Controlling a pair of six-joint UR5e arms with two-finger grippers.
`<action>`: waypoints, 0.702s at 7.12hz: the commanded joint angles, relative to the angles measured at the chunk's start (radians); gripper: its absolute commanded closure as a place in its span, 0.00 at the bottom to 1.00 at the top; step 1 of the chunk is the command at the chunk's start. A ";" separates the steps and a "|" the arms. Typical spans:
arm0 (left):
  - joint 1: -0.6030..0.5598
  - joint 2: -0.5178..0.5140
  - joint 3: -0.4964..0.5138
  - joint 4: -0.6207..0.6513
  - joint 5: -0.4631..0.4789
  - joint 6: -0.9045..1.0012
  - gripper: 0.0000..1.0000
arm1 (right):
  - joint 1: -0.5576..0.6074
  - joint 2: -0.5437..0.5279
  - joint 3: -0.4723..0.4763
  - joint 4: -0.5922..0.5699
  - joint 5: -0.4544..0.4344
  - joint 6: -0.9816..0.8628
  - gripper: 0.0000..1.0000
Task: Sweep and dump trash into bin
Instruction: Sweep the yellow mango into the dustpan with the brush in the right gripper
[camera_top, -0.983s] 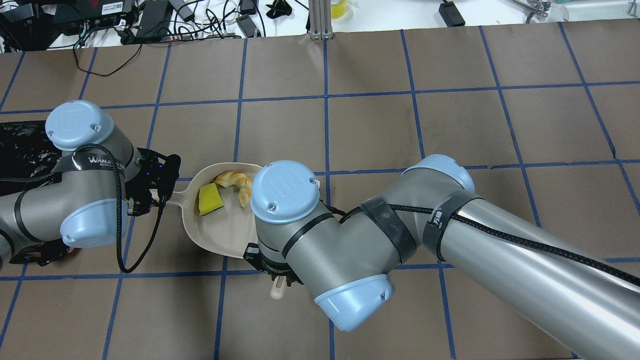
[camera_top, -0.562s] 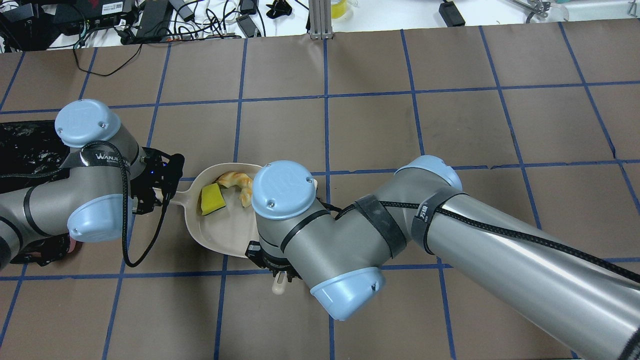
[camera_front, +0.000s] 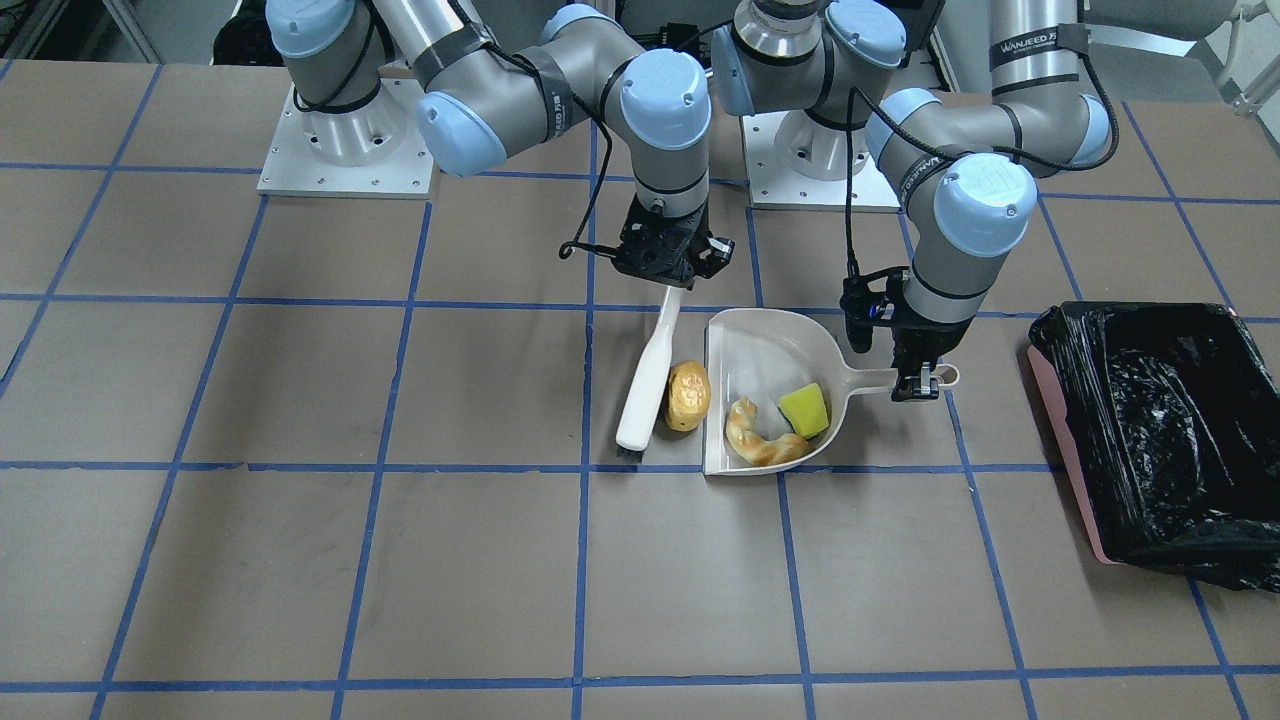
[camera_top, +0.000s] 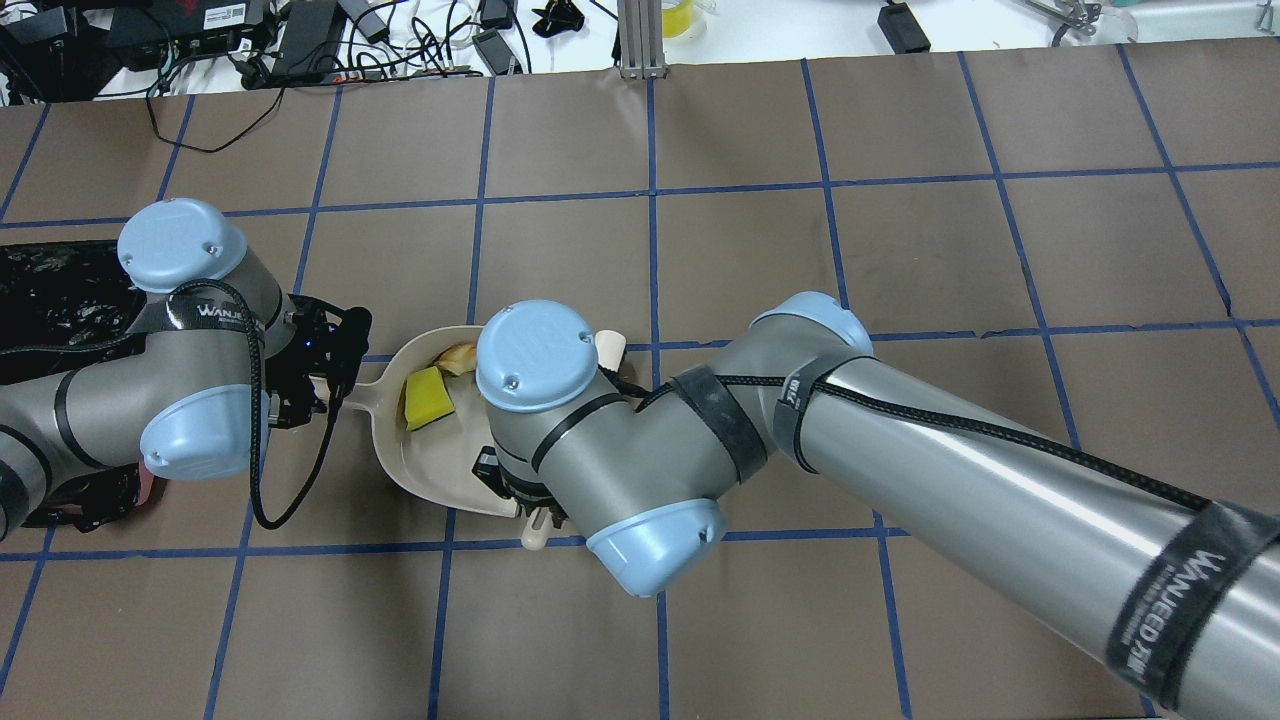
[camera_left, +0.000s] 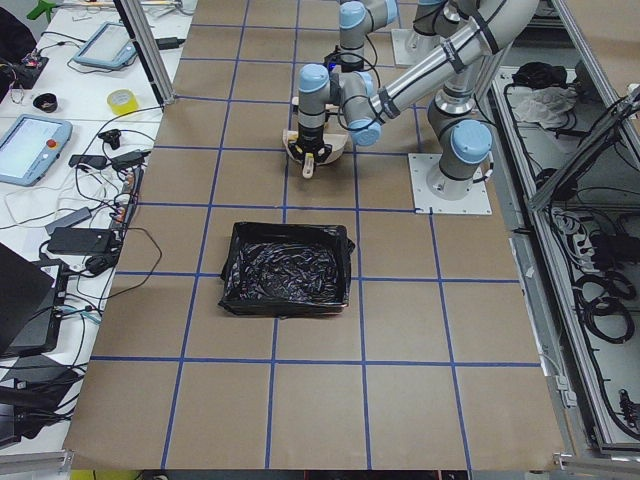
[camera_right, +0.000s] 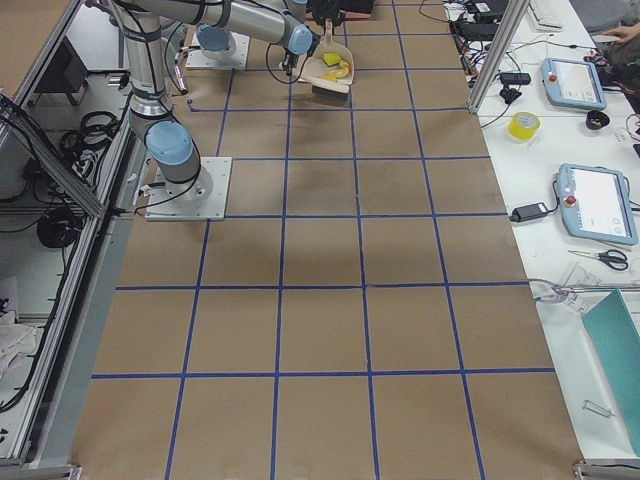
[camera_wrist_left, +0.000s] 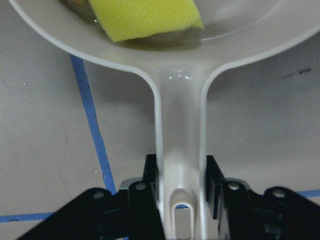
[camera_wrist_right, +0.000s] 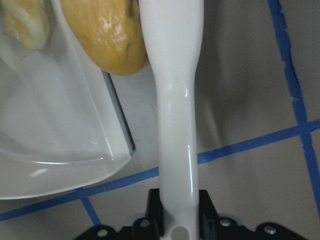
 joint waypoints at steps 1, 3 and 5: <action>0.000 0.008 0.001 -0.001 0.000 -0.001 1.00 | 0.045 0.103 -0.146 -0.039 0.009 0.125 1.00; 0.002 0.008 0.007 -0.001 0.000 0.000 1.00 | 0.075 0.215 -0.319 -0.041 0.025 0.220 1.00; 0.003 0.006 0.036 -0.014 -0.001 -0.001 1.00 | 0.079 0.243 -0.351 -0.013 0.013 0.230 1.00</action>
